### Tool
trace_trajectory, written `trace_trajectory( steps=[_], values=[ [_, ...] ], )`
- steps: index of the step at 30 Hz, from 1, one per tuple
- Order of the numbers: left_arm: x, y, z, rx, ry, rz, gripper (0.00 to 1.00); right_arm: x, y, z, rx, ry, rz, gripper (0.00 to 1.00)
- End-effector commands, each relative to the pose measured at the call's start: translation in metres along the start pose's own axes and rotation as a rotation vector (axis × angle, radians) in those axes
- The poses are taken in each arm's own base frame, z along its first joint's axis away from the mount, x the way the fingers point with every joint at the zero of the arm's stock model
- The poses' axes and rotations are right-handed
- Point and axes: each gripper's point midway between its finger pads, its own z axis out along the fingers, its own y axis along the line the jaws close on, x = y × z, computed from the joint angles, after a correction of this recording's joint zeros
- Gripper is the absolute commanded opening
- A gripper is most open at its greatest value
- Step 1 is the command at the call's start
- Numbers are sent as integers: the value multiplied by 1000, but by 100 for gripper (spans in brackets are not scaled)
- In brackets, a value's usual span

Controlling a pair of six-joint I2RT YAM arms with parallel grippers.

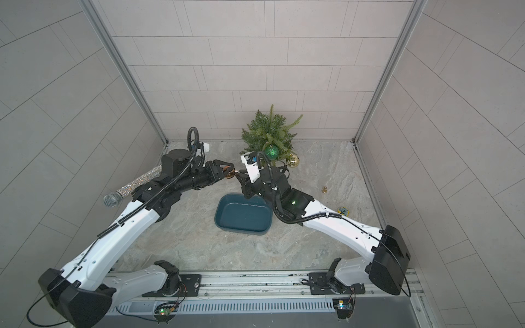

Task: Decorate the small christmas tree with ornaments
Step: Adjust the ornament.

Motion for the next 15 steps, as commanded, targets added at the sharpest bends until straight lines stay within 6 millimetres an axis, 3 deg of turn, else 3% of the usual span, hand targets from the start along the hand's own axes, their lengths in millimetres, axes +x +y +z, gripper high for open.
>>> trace_trajectory(
  steps=[1,4,15],
  values=[
    [-10,-24,-15,64,-32,32,34,-10,-1,-1,15,-25,-18,11],
    [-12,-23,-16,57,-44,35,34,-10,-1,-4,16,-20,-26,0],
    [-22,-22,-15,41,-64,37,34,-20,-11,-18,40,-44,-25,0]
  ],
)
